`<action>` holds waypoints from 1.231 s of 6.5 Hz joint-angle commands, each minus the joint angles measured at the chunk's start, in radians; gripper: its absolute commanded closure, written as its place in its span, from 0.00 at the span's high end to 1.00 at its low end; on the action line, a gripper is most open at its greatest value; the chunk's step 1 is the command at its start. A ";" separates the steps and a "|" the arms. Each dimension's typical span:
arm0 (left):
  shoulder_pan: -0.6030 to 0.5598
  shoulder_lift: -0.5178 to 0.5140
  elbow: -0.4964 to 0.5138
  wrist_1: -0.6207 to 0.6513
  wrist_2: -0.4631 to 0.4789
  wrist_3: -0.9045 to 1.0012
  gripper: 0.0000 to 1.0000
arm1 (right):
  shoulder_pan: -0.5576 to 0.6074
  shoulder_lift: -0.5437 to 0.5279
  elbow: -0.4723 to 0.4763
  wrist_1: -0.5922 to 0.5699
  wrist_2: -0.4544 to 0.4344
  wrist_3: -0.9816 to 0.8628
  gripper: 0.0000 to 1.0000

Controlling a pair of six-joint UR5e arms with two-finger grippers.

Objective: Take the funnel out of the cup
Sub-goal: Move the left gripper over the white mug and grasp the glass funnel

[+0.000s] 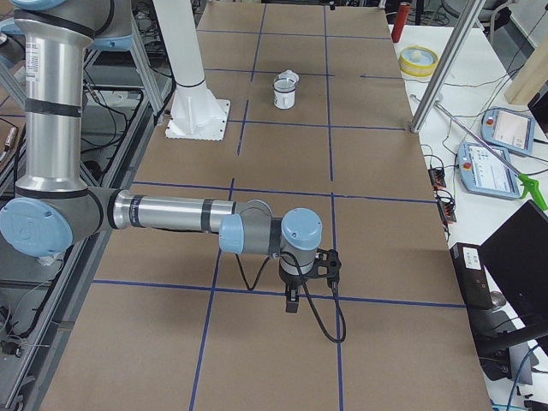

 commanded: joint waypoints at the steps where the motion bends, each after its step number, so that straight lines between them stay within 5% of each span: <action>1: 0.237 -0.084 -0.046 -0.001 0.074 -0.419 1.00 | 0.000 0.000 0.000 0.000 0.000 0.000 1.00; 4: 0.498 -0.227 -0.047 0.013 0.228 -0.842 1.00 | 0.000 0.000 0.000 0.000 0.000 0.000 1.00; 6: 0.604 -0.345 -0.047 0.295 0.370 -0.863 1.00 | 0.000 0.000 0.000 0.000 0.000 0.000 1.00; 8: 0.699 -0.359 -0.038 0.361 0.516 -0.927 1.00 | 0.000 0.000 0.000 0.000 0.000 0.000 1.00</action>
